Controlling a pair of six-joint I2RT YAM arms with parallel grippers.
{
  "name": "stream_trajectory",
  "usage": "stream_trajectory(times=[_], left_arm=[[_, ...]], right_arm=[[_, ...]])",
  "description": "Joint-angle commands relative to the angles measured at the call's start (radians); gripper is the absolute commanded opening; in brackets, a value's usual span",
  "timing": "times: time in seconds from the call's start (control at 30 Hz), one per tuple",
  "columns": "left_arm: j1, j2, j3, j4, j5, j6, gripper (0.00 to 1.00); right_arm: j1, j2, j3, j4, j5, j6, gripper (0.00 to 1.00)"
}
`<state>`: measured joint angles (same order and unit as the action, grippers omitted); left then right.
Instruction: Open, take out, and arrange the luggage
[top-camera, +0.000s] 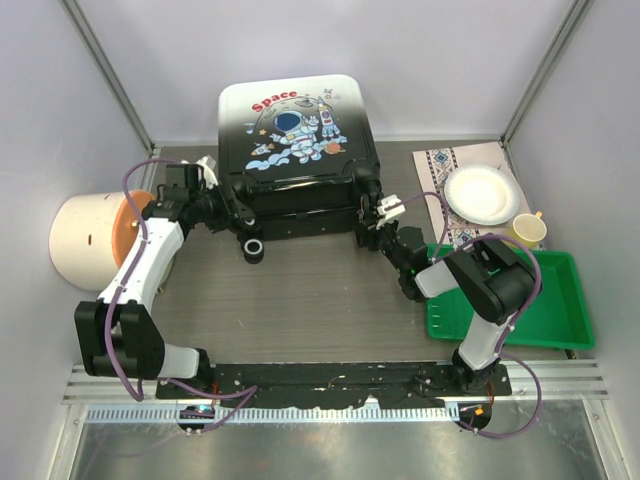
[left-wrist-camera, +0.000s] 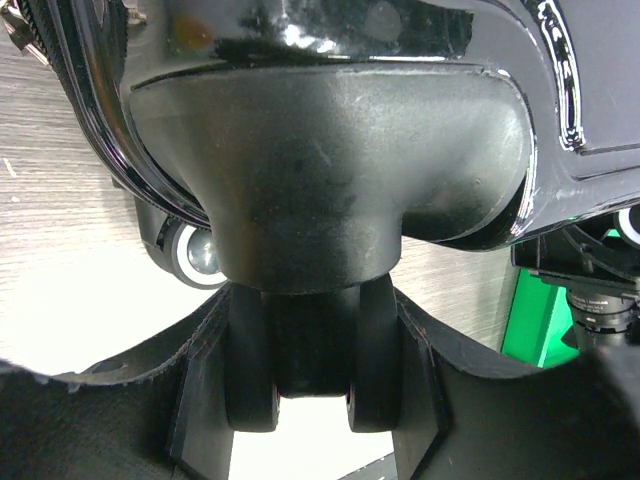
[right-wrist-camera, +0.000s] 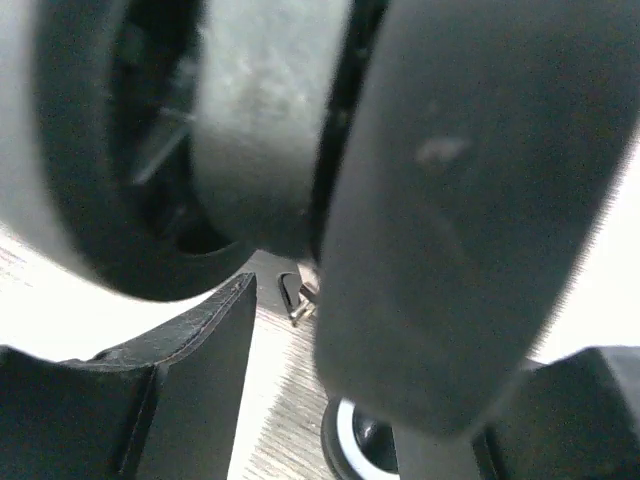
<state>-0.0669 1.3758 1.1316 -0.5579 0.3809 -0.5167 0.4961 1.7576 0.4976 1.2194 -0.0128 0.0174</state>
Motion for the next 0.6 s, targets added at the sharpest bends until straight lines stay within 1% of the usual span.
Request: stream_trajectory(times=[0.0,0.07,0.13,0.17,0.2,0.27,0.3,0.37,0.4,0.43,0.57], left_arm=[[-0.001,0.006,-0.007,0.023,0.004,-0.003,0.00],[0.001,0.005,-0.009,0.023,0.004,-0.012,0.00],[0.001,0.006,-0.006,0.019,0.004,-0.017,0.00],[0.001,0.003,-0.006,0.021,0.001,-0.016,0.00],[0.004,0.003,-0.009,0.018,-0.002,-0.016,0.00],[0.012,0.002,-0.018,0.015,-0.001,-0.019,0.00],[0.013,0.000,-0.021,0.015,-0.002,-0.022,0.00],[0.019,0.000,-0.033,0.016,-0.004,-0.028,0.00],[0.022,0.002,-0.033,0.016,-0.004,-0.028,0.00],[0.024,0.002,-0.036,0.019,-0.002,-0.032,0.00],[0.032,0.008,-0.035,0.021,-0.007,-0.036,0.00]], right_arm=[[0.012,0.037,0.079,0.166,0.114,-0.025,0.56],[0.012,0.052,0.104,0.166,0.125,-0.019,0.56],[0.016,0.077,0.122,0.149,0.152,-0.019,0.50],[0.016,0.082,0.125,0.147,0.158,0.010,0.47],[0.016,0.086,0.128,0.150,0.162,0.028,0.39],[0.025,0.079,0.125,0.164,0.168,0.050,0.29],[0.028,0.069,0.124,0.166,0.175,0.061,0.21],[0.036,0.042,0.116,0.167,0.200,0.065,0.12],[0.036,0.033,0.111,0.167,0.201,0.067,0.04],[0.036,0.011,0.096,0.170,0.195,0.061,0.01],[0.035,-0.021,0.030,0.222,0.172,0.012,0.01]])
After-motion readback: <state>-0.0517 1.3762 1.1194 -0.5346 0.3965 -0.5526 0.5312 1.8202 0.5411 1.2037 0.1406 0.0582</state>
